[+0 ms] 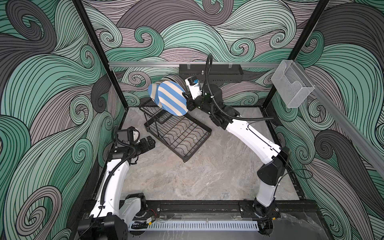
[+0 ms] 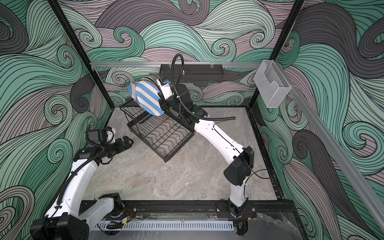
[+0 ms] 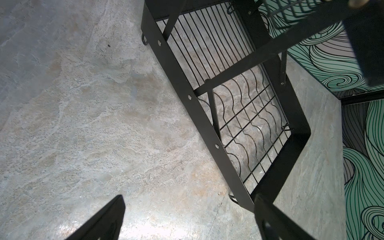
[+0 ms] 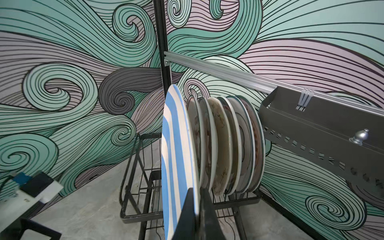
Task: Load plates into a dish rack
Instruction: Place the plate on the dish rack.
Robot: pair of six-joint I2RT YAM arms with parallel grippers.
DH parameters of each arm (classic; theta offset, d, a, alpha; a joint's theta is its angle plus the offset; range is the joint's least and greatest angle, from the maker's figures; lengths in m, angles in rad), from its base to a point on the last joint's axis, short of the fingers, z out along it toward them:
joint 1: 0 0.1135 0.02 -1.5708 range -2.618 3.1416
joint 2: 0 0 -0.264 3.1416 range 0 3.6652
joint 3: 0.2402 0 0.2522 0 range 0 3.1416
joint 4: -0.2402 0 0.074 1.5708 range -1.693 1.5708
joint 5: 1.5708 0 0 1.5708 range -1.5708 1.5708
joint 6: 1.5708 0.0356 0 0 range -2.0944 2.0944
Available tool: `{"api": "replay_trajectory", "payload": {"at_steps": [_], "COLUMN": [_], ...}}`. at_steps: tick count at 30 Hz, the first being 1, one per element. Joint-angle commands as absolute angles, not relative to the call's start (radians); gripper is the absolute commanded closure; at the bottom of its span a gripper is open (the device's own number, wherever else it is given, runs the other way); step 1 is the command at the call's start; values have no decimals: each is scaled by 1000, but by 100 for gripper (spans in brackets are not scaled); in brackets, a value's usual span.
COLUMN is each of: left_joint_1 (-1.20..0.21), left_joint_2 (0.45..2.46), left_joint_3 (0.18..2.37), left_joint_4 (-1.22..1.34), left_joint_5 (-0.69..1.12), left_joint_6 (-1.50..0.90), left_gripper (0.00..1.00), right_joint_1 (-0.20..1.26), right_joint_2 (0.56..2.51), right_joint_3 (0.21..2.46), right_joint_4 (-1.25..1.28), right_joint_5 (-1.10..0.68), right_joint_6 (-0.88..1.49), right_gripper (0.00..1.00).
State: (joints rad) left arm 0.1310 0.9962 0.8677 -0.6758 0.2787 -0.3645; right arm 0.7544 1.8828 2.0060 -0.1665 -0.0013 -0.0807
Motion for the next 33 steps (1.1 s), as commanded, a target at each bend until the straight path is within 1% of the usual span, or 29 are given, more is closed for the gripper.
{"api": "replay_trajectory", "payload": {"at_steps": [1, 9, 15, 33], "left_joint_1": [141, 153, 168, 182], "left_joint_2": [1006, 1017, 1028, 1035], "left_joint_3": [876, 880, 879, 876], "left_joint_4": [-676, -675, -667, -663], "left_joint_5": [287, 283, 304, 321], "left_joint_6": [-343, -345, -345, -346], "left_gripper": [1, 1, 1, 1], "right_joint_1": [780, 782, 782, 787], "right_joint_2": [1912, 2110, 2191, 2249], "right_joint_3": [2080, 2351, 2466, 2467], "right_joint_4": [-16, -87, -102, -107], "right_joint_5": [40, 43, 43, 66], "right_joint_6": [-137, -177, -194, -230], "right_gripper": [100, 100, 100, 100]}}
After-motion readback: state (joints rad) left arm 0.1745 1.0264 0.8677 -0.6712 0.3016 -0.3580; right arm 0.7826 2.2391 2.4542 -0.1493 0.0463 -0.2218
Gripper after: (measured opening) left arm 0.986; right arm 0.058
